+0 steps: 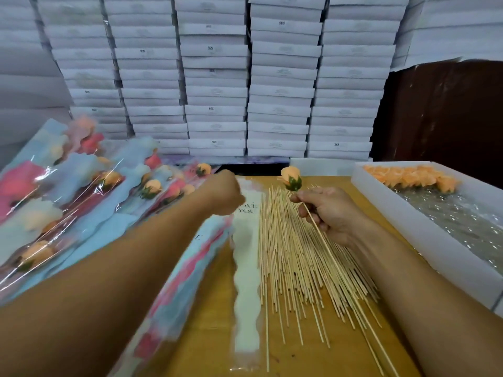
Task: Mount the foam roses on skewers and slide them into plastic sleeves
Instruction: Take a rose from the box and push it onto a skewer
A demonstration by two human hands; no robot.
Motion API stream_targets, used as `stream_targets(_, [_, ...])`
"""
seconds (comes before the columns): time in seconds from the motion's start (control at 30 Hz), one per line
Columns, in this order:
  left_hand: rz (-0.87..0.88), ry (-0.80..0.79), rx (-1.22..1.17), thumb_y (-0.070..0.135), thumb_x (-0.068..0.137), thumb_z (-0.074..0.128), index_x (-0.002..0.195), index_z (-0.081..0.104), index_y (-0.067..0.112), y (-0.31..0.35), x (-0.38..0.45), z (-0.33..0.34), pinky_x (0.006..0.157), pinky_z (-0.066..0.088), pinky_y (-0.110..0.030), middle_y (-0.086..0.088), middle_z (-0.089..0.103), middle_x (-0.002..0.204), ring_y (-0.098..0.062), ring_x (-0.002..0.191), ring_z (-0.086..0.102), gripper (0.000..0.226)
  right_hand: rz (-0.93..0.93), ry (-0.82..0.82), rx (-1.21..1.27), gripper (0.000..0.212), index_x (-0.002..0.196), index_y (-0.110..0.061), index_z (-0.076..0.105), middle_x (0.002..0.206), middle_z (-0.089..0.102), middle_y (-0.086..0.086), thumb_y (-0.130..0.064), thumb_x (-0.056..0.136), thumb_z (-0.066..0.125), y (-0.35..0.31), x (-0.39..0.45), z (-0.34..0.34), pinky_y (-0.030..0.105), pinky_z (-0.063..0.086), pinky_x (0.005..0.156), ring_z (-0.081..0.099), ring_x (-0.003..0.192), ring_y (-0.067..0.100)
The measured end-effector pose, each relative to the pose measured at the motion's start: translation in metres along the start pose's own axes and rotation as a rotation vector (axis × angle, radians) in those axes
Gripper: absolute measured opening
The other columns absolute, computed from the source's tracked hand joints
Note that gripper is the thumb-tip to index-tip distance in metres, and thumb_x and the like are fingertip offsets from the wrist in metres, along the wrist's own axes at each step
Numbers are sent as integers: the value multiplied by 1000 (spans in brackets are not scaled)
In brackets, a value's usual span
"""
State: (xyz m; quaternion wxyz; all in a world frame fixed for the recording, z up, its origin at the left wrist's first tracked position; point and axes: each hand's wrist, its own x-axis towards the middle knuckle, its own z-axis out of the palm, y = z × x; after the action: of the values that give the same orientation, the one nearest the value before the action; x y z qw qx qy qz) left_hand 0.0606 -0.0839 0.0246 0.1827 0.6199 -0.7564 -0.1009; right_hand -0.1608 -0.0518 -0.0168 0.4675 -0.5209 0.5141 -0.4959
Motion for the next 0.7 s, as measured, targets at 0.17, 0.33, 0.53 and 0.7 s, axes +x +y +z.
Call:
stream_targets(0.17, [6, 17, 164, 29, 101, 56, 111, 68, 0, -73, -17, 4, 90, 47, -36, -17, 67, 114, -34, 109, 61, 32, -8, -7, -20, 18, 95, -6, 72, 56, 63, -2, -18, 100, 60, 2, 1, -1, 17, 27, 32, 41, 39, 4])
stream_targets(0.33, [50, -71, 187, 44, 103, 31, 96, 57, 1, -113, -20, 26, 117, 15, -28, -21, 53, 136, -29, 145, 30, 51, -4, -34, -44, 18, 95, -6, 72, 56, 63, -2, -18, 100, 59, 2, 0, 3, 18, 27, 32, 40, 40, 6])
stream_targets(0.53, [124, -42, 201, 29, 109, 30, 119, 57, 1, -125, -22, 42, 117, -13, -26, -23, 42, 149, -24, 153, 6, 40, 6, -32, -55, 18, 97, -5, 72, 56, 62, -1, -17, 100, 59, 2, -2, 6, 18, 27, 33, 40, 41, 6])
stream_targets(0.7, [145, 33, 197, 28, 108, 33, 123, 63, 2, -125, -28, 45, 121, -8, -28, -23, 50, 143, -28, 149, 22, 42, 35, -55, -31, 18, 100, -2, 70, 59, 64, 2, -15, 101, 58, 1, -4, 8, 17, 28, 33, 42, 41, 6])
